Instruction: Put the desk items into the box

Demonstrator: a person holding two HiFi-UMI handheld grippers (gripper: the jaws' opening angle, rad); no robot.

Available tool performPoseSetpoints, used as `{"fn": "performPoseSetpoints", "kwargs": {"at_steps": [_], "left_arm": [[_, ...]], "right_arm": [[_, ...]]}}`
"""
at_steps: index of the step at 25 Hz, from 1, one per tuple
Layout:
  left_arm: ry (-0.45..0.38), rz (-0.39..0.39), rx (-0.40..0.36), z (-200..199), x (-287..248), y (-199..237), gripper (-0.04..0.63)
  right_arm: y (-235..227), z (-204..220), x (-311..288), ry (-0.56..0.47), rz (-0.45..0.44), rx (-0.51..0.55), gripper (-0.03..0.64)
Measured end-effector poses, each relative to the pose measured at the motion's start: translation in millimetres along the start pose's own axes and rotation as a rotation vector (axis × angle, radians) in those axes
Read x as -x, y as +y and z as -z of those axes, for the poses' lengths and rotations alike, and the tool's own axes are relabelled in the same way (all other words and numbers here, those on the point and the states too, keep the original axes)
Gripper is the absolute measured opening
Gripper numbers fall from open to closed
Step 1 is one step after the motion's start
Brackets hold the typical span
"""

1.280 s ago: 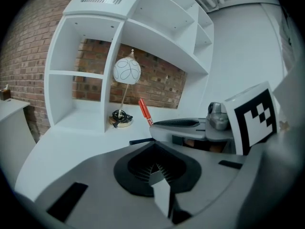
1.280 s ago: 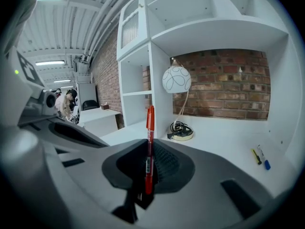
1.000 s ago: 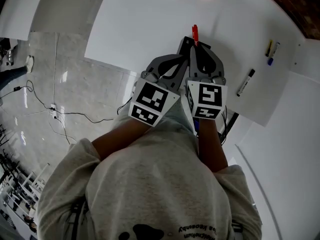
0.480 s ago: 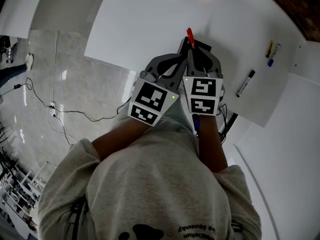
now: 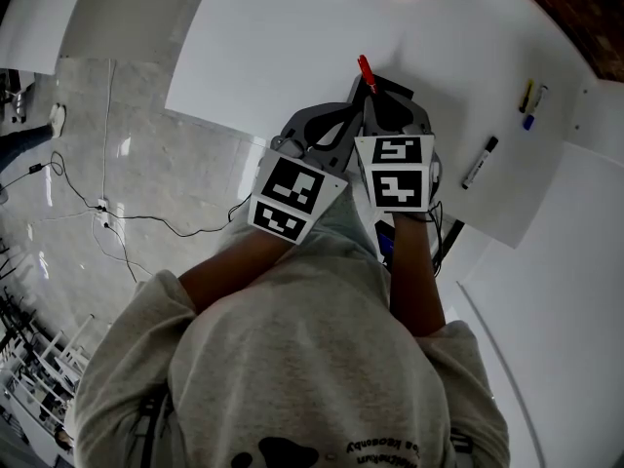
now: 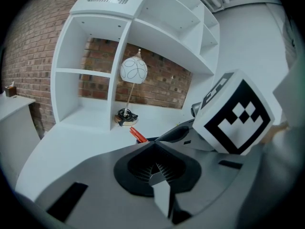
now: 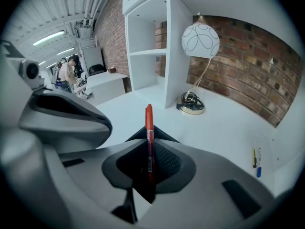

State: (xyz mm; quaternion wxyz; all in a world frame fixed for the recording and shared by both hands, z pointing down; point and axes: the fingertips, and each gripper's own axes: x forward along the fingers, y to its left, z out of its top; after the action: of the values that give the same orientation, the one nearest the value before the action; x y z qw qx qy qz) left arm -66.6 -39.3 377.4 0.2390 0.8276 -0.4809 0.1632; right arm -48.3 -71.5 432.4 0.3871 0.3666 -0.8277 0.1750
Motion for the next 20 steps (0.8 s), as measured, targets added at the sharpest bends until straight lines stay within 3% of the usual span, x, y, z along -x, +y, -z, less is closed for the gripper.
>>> {"fn": "performPoseSetpoints", "kwargs": {"at_steps": [10,15,20], "left_arm": [[0.042,0.0,0.011,7,-4,3,0.005],[0.038,-0.007,0.011,6,-1,5,0.005],[0.026,0.002,0.002,2,0,-1,0.005]], "right_arm": [[12,4,-1,0.088,-0.087,-0.005,0.061],[15,2,5,0.074,-0.105,-0.01,0.105],[7,-2,17,0.016,-0.066,-0.024,0.107]]}}
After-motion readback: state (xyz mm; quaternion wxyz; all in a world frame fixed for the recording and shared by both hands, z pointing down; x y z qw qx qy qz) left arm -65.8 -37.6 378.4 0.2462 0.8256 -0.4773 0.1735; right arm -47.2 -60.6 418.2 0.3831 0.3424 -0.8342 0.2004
